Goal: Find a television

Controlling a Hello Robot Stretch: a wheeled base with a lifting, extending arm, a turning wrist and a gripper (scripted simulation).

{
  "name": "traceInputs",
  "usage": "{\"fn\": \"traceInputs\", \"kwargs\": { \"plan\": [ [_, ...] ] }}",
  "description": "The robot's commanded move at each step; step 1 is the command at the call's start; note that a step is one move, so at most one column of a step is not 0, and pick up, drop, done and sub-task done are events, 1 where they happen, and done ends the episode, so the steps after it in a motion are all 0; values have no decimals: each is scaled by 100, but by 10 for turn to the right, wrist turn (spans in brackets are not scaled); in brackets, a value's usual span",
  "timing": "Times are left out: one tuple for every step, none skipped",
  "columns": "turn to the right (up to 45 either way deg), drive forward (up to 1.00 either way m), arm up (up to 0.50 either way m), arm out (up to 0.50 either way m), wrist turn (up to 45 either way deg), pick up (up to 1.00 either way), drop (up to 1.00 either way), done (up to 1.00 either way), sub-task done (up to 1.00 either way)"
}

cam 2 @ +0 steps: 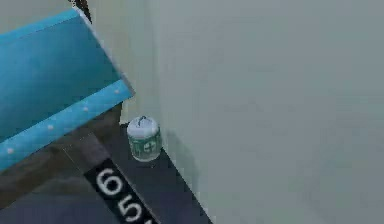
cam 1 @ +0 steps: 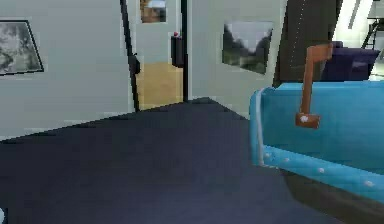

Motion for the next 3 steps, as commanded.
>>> {"fn": "traceInputs", "kwargs": {
  "plan": [
    [-450,0,0,0,0,0,0,0,0],
    [-240,0,0,0,0,0,0,0,0],
    [0,60,0,0,0,0,0,0,0]
  ]
}}
